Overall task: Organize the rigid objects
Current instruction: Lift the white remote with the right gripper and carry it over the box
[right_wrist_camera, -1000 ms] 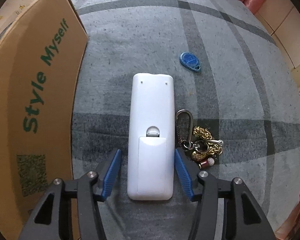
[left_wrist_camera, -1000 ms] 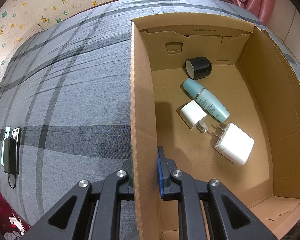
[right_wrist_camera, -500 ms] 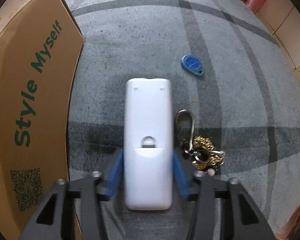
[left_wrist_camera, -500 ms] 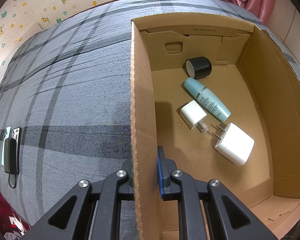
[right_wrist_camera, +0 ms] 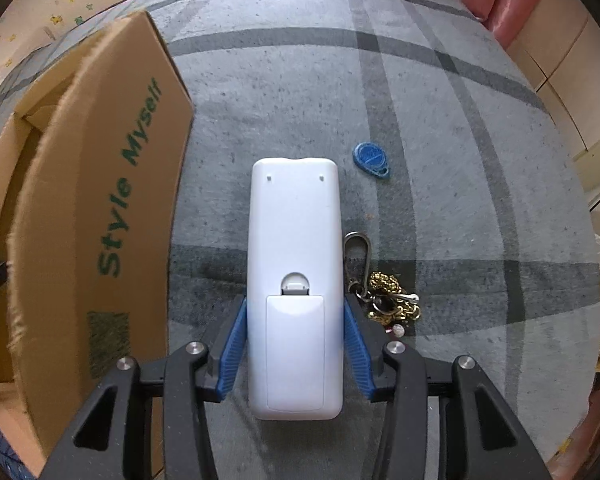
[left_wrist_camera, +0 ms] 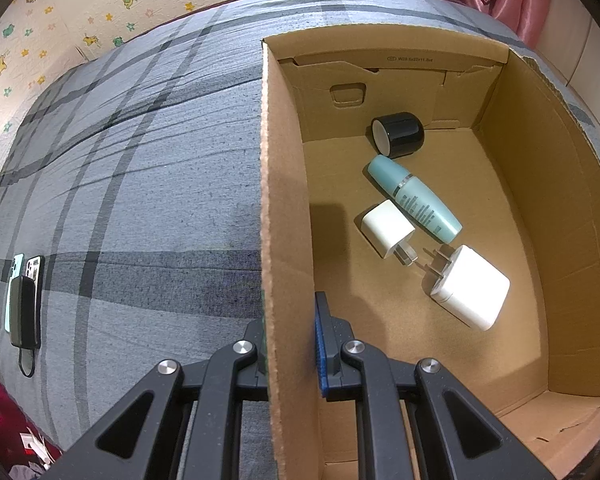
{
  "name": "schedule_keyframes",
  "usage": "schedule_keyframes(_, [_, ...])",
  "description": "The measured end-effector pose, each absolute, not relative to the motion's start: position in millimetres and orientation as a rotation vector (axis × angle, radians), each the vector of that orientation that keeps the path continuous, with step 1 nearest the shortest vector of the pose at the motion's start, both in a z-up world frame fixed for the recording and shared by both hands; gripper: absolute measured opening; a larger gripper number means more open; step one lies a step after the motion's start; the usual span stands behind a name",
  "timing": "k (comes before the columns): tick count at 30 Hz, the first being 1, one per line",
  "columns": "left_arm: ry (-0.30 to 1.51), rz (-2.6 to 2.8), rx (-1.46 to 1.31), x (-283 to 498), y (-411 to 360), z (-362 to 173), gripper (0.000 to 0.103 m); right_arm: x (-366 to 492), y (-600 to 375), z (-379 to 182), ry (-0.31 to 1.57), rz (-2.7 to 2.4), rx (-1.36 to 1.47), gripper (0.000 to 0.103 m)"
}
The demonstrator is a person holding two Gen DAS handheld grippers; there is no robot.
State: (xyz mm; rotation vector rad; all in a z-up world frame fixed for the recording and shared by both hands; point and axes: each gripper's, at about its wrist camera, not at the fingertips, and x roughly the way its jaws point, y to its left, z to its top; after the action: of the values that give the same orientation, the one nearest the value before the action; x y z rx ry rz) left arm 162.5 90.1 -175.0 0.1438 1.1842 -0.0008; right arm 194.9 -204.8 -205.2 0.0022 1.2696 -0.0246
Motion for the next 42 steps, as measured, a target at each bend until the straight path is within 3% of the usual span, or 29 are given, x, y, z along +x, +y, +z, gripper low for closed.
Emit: schedule_keyframes(42, [1.189,-0.008,0.132,163.3,89.9,-175.3,0.014,183.3,-152.0,-81.1,1.112,0.032,-0.078,0.049])
